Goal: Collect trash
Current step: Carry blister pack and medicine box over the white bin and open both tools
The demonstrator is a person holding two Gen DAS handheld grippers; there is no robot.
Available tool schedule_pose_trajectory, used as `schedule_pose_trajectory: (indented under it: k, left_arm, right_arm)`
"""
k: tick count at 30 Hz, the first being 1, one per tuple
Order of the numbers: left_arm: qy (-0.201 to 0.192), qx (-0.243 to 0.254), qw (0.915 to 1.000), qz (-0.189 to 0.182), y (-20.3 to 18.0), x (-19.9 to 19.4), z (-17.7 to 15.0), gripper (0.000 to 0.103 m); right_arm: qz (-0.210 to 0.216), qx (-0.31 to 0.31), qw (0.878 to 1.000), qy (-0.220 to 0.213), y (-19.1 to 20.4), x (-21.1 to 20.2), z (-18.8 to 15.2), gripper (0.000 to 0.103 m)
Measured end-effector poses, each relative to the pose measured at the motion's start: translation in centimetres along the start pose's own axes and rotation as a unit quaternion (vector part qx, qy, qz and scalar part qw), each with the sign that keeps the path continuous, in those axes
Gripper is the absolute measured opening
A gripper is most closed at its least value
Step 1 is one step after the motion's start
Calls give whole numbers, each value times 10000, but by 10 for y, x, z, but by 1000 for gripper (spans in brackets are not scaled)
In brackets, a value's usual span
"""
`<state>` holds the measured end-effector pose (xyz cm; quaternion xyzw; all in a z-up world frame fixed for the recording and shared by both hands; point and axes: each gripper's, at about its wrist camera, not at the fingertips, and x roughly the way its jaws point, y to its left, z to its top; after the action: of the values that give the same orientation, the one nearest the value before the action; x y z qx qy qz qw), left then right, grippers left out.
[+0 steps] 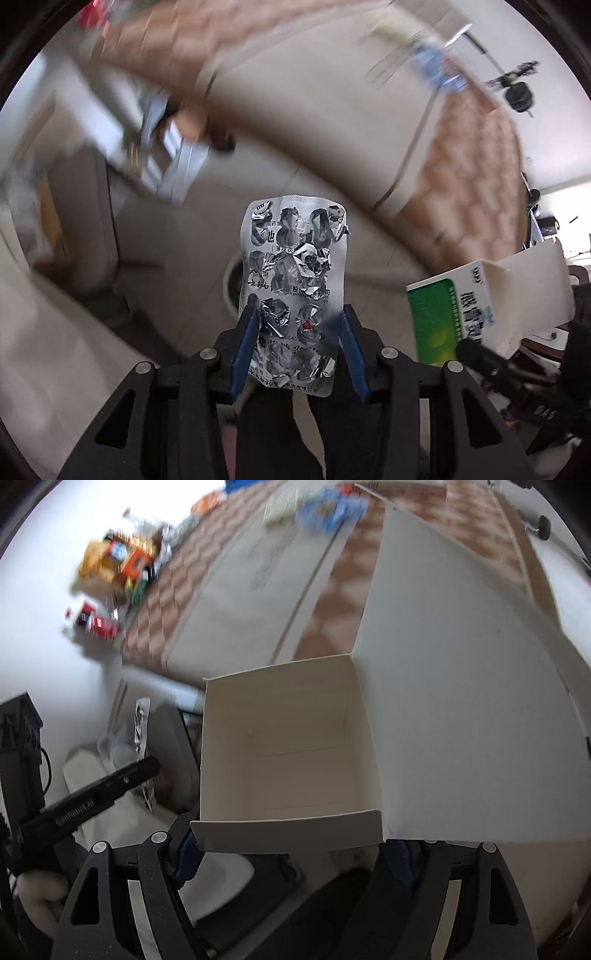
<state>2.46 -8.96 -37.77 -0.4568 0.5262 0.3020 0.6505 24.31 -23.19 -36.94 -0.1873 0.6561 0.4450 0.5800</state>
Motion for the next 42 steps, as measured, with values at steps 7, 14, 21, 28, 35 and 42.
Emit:
schedule_pose_trajectory:
  k: [7,14,21,28,35,42]
  left_arm:
    - [731,-539,9958,-139,56,136,-5,42]
    - [1291,-647,9894,-160,88,282,10,42]
    - [1581,-590,9856,-75,89,353,8,43]
    - [1480,-576,9873,8,91,361,9,74]
    - [1299,-653,9887,361,97,339,3,97]
    - [1045,-323,9885,1044,83,291,-10,98]
  right_arm:
    - [-322,26,9955,888,-23,149,-40,82]
    - [-565,156,9901,1277,-77,314,-46,82]
    - [-663,105,9849,1597,-119,410,-58,82]
    - [-603,-76,9836,1696,-127,440,-59,83]
    - [-651,-113,9807,1842,-122,445,-63,103]
    - [-937,-243,9806,1705,-92,401,-57,103]
